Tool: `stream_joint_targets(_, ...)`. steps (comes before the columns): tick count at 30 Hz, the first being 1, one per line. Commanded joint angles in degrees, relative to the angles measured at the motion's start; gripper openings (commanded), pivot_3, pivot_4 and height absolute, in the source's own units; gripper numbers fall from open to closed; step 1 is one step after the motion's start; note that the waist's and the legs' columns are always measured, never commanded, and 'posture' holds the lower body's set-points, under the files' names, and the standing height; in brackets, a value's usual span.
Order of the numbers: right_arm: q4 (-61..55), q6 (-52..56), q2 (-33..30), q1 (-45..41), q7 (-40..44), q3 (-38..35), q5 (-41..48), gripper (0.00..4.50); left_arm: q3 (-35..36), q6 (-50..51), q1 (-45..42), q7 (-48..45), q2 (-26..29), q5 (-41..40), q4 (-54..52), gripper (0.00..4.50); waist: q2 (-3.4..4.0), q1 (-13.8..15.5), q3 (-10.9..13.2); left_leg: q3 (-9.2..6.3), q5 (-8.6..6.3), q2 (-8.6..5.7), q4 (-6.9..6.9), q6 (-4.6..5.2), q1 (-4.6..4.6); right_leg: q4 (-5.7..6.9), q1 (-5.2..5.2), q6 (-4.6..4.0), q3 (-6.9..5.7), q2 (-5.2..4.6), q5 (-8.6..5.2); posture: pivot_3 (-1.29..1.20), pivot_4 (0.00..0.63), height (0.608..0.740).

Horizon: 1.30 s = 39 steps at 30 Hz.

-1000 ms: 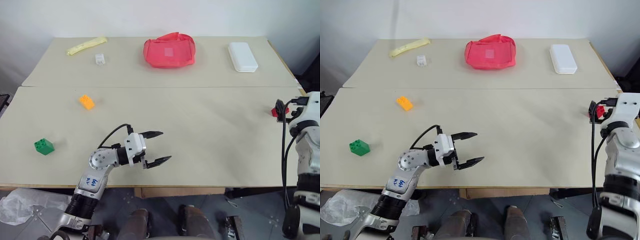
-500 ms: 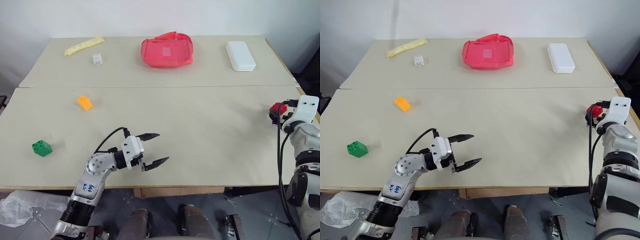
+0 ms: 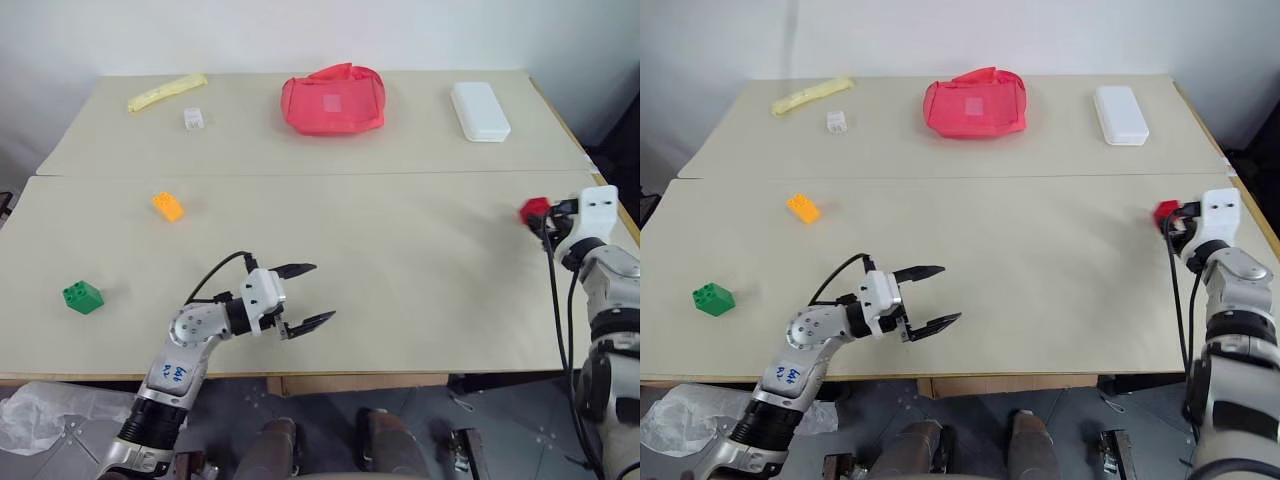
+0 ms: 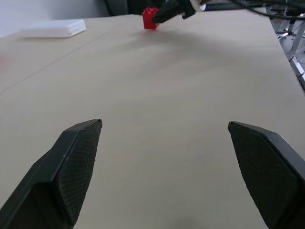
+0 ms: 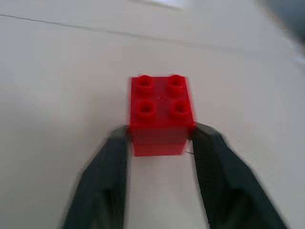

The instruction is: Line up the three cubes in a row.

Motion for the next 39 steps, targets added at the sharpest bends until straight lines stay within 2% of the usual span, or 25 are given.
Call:
stream_joint_targets(1,-16.85,2.11,-0.67,4.92,14.54,2.55,5.89,1.46,3.9,-0.83,1.62,-0.55,2.14,-1.87,-0.59,4.5,0.02,-0.06,0.01,0.02,-0.02,0.05,0.02,-0.03,0.02,0.0,0.01,0.0,0.0,0.03,0.0,0.0,0.15,0.74)
stream_joint_targets(5,-30.5,10.62,-0.81,8.18,20.53,8.48,7.22,1.46,7.01,-0.91,3.48,-1.92,4.57,-3.03,0.25,4.5,0.03,0.09,0.02,-0.01,-0.03,0.04,0.11,-0.04,0.05,-0.02,0.02,0.0,-0.01,-0.03,0.0,0.0,0.15,0.74)
stream_joint_targets(7,-37.22,13.27,0.22,7.63,25.18,16.64,4.69,1.46,9.16,-0.83,5.2,-3.16,6.53,-3.8,0.73,4.5,0.03,-0.05,0.02,-0.05,-0.04,0.04,0.13,-0.06,0.05,-0.11,0.01,-0.01,-0.01,-0.05,0.0,0.0,0.15,0.74)
stream_joint_targets(9,-39.36,14.07,1.47,6.28,27.82,21.83,2.73,1.46,10.0,-0.63,6.24,-3.77,7.53,-4.24,0.54,4.5,0.02,-0.04,0.02,-0.07,-0.06,0.08,0.1,-0.11,0.06,-0.13,0.0,-0.05,-0.02,-0.04,-0.02,0.0,0.15,0.74)
stream_joint_targets(11,-38.92,14.85,2.76,5.19,28.3,23.96,1.97,1.46,9.98,-0.39,6.51,-3.72,7.51,-4.31,0.03,4.5,0.02,0.14,0.03,-0.08,-0.07,0.07,0.1,-0.11,0.05,-0.14,-0.01,-0.07,-0.04,-0.05,-0.03,0.0,0.15,0.74)
stream_joint_targets(16,-36.2,12.09,4.78,3.78,27.62,27.07,-1.67,1.46,9.51,0.42,7.2,-2.66,6.95,-4.15,-1.81,4.5,0.01,1.18,0.04,-0.23,-0.11,-0.08,0.16,-0.02,-0.02,-0.23,0.05,-0.07,-0.16,-0.17,-0.01,0.0,0.15,0.74)
stream_joint_targets(25,-34.12,11.36,6.51,3.16,29.03,26.6,-0.98,1.46,10.51,1.68,9.93,-1.09,7.14,-4.09,-4.9,4.5,0.01,0.34,0.04,-0.26,-0.12,-0.03,0.1,-0.05,-0.01,-0.29,0.07,-0.07,-0.25,-0.11,-0.01,0.0,0.15,0.74)
stream_joint_targets(26,-33.82,11.42,6.7,3.03,29.19,26.37,-0.63,2.2,10.7,1.73,10.11,-0.87,7.18,-4.08,-5.01,4.5,0.0,0.26,0.04,-0.26,-0.12,-0.03,0.1,-0.05,0.0,-0.29,0.08,-0.07,-0.25,-0.11,-0.01,0.0,0.15,0.74)
stream_joint_targets(33,-35.35,6.67,6.08,4.35,30.16,21.88,2.41,4.47,20.47,0.56,15.19,5.79,4.64,-7.25,-5.01,4.5,0.0,0.08,0.04,-0.29,-0.12,-0.03,0.07,-0.05,-0.02,-0.32,0.07,-0.07,-0.27,-0.12,-0.01,0.0,0.15,0.74)
stream_joint_targets(36,-38.51,6.23,5.95,5.71,30.73,20.13,4.38,4.49,25.02,-0.03,18.25,9.22,2.83,-7.91,-5.49,4.5,-0.01,0.07,0.04,-0.29,-0.14,-0.02,0.05,-0.05,-0.02,-0.37,0.08,-0.07,-0.27,-0.11,-0.01,0.0,0.15,0.74)
stream_joint_targets(39,-45.24,4.81,8.39,9.22,30.88,15.5,11.56,4.49,31.95,-0.3,24.1,14.31,-0.48,-9.93,-6.83,4.5,-0.02,0.09,0.06,-0.3,-0.14,0.01,0.05,-0.06,-0.03,-0.39,0.1,-0.07,-0.29,-0.11,-0.01,0.0,0.15,0.74)
